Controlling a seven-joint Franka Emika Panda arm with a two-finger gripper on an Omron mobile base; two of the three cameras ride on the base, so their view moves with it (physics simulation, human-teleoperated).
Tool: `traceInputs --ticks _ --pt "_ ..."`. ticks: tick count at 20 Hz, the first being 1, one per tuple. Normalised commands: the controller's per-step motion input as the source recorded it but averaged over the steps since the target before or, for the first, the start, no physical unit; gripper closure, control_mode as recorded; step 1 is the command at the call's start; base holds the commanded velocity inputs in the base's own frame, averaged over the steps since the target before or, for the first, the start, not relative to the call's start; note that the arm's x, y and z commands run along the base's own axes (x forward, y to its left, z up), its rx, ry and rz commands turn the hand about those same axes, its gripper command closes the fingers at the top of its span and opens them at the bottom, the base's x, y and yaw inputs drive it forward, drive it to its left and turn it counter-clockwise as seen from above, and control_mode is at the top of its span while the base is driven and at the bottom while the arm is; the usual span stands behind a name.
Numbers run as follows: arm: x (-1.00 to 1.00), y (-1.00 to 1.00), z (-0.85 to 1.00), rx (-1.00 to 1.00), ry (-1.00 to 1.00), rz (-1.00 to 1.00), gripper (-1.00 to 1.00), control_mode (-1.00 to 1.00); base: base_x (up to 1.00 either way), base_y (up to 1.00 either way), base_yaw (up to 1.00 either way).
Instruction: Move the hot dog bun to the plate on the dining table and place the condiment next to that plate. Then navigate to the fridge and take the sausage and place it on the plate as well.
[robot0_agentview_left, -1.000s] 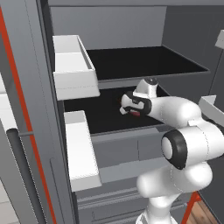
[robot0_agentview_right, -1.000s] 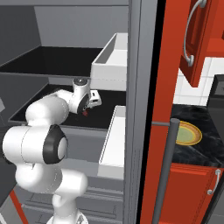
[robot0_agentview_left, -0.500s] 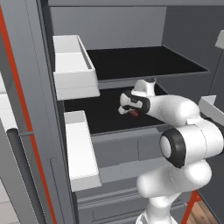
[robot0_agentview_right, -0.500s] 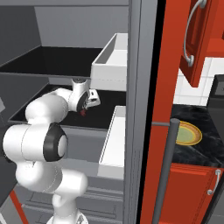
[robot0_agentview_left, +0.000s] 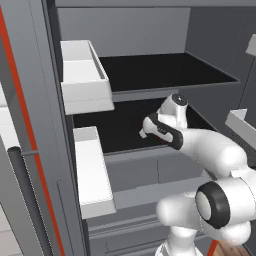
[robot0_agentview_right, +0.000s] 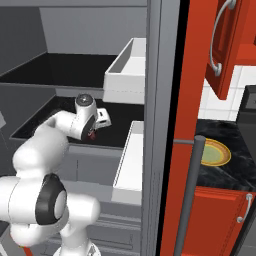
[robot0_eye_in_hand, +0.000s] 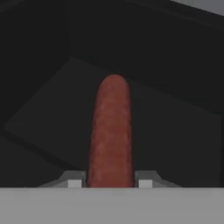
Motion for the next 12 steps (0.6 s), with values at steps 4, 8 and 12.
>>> traceInputs --ticks 4,8,12 --pt "-0.74 0.00 0.20 0.08 -0.13 0.00 1.00 -1.00 0.00 0.00 0.00" --pt "-0.53 0.00 0.78 0.08 -0.09 0.00 1.00 -1.00 0.00 0.00 0.00" --pt "-0.47 -0.01 0.91 0.09 -0.01 0.00 1.00 -1.00 0.00 0.00 0.00"
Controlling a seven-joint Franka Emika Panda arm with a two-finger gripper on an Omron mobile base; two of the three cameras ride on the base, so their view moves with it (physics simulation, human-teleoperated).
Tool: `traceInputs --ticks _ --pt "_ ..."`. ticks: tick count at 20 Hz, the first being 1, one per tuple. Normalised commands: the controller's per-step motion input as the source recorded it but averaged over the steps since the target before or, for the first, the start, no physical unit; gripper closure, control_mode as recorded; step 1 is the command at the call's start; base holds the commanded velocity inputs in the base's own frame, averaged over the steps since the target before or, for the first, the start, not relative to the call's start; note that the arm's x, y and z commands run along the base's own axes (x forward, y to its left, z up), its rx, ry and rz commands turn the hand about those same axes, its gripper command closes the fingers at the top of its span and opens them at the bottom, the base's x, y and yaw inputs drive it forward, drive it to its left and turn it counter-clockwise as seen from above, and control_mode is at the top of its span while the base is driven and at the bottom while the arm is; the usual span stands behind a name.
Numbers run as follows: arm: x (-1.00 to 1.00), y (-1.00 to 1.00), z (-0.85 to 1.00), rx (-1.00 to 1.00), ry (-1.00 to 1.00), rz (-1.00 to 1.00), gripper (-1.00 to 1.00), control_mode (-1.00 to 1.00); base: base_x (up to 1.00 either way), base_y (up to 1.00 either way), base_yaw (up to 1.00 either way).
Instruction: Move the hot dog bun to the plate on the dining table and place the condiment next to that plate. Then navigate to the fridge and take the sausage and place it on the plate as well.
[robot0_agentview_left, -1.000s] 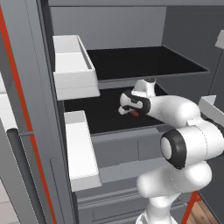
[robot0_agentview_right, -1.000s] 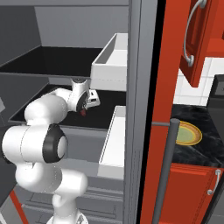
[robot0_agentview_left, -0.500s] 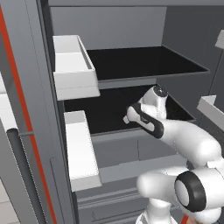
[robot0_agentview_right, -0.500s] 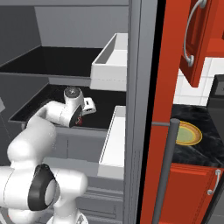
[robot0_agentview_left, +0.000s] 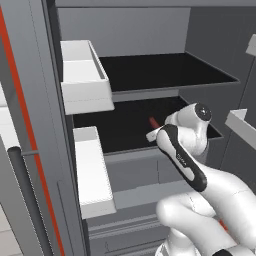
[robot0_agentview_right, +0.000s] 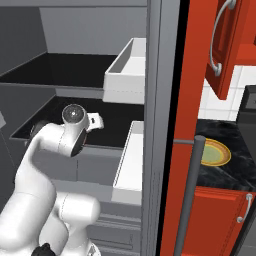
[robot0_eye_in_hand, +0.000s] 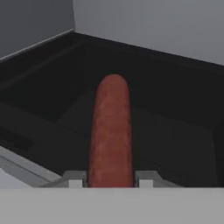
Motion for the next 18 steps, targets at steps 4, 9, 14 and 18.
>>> traceInputs --ticks 4,9,14,18 --pt "-0.60 0.00 0.71 0.11 0.00 -0.02 1.00 -1.00 0.00 0.00 0.00" --pt "-0.70 0.00 0.38 0.10 0.03 -0.09 1.00 -1.00 0.00 0.00 0.00" --pt "-0.88 -0.01 0.49 0.03 0.00 -0.13 1.00 -1.00 0.00 0.00 0.00" --pt "-0.93 0.00 0.47 0.01 0.00 -0.15 1.00 -1.00 0.00 0.00 0.00"
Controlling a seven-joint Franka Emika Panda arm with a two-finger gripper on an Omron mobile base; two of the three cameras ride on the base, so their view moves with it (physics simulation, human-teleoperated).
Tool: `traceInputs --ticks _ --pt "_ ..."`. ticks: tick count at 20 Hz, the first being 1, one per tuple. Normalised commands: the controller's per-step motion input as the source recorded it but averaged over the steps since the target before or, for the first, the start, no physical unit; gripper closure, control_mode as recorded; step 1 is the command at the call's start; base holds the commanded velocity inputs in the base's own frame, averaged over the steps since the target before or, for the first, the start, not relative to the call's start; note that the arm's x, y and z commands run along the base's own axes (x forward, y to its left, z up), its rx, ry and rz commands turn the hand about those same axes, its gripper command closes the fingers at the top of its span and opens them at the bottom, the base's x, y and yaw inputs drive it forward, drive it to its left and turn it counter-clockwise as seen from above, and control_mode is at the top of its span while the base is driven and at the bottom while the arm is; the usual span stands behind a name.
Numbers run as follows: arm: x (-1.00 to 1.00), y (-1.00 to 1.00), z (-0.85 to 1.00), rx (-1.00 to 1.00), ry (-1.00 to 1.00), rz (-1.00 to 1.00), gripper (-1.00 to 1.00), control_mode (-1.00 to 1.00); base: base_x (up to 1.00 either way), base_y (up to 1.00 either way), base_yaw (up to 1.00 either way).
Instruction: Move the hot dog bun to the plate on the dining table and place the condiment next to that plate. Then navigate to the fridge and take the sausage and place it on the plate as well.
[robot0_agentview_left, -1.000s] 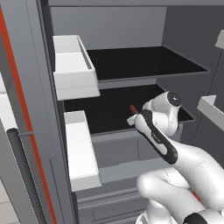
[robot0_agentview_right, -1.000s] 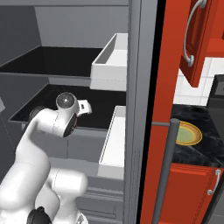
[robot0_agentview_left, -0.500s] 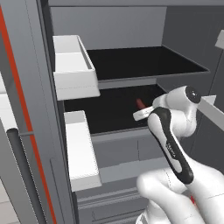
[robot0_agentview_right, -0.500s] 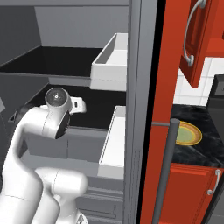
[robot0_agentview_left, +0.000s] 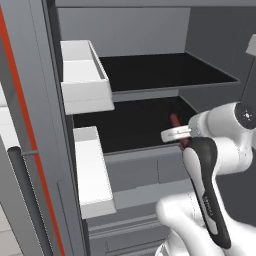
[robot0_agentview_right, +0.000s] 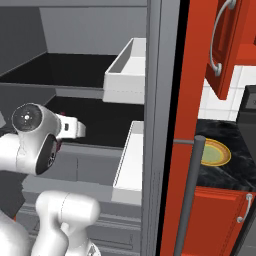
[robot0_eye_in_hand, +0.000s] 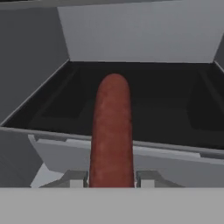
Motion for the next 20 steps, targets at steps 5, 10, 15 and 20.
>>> traceInputs --ticks 5,10,15,20 --pt "-0.89 -0.04 0.43 0.01 0.00 -0.17 1.00 -1.00 0.00 0.00 0.00" --pt "-0.79 -0.14 0.47 0.00 0.00 -0.13 1.00 -1.00 0.00 0.00 0.00" --pt "-0.23 -0.04 0.17 0.00 0.02 -0.04 1.00 -1.00 0.00 0.00 0.00" --pt "0.02 0.00 0.00 0.00 0.01 0.00 1.00 -1.00 0.00 0.00 0.00"
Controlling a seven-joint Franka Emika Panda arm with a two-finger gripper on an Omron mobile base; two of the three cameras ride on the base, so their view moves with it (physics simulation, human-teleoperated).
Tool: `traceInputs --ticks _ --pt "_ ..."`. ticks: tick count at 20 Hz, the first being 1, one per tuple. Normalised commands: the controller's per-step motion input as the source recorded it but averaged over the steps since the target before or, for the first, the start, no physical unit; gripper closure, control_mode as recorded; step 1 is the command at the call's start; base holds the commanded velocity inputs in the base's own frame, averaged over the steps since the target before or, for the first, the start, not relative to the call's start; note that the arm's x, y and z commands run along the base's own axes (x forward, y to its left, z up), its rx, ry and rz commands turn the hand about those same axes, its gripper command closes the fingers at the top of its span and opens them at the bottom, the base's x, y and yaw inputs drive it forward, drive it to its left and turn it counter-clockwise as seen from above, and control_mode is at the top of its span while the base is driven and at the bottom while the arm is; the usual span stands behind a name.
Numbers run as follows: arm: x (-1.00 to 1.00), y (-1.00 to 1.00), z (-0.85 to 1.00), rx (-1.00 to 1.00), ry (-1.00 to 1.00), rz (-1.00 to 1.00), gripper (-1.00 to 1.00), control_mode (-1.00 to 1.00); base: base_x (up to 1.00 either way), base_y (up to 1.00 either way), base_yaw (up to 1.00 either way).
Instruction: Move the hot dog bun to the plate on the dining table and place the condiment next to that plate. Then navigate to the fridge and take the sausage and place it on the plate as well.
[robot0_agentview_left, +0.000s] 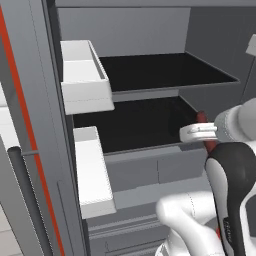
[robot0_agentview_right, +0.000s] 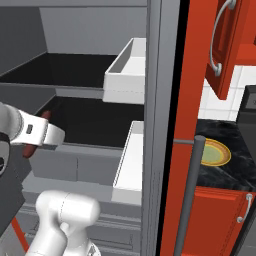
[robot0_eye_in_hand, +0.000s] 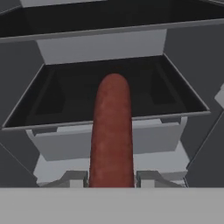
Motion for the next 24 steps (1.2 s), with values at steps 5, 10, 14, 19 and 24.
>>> traceInputs --ticks 5,10,14,19,24 --pt "-0.44 0.00 0.00 0.00 -0.01 -0.08 1.00 -1.00 0.00 0.00 0.00" --pt "-0.29 0.00 0.00 0.00 -0.01 -0.08 1.00 1.00 -0.48 0.00 -0.19" --pt "0.00 0.00 0.00 0.00 0.00 0.00 1.00 1.00 -0.67 0.01 -0.42" --pt "0.00 0.00 0.00 0.00 0.00 0.00 1.00 1.00 -0.60 0.03 -0.51" --pt "0.00 0.00 0.00 0.00 0.00 0.00 1.00 1.00 -0.55 0.25 -0.49"
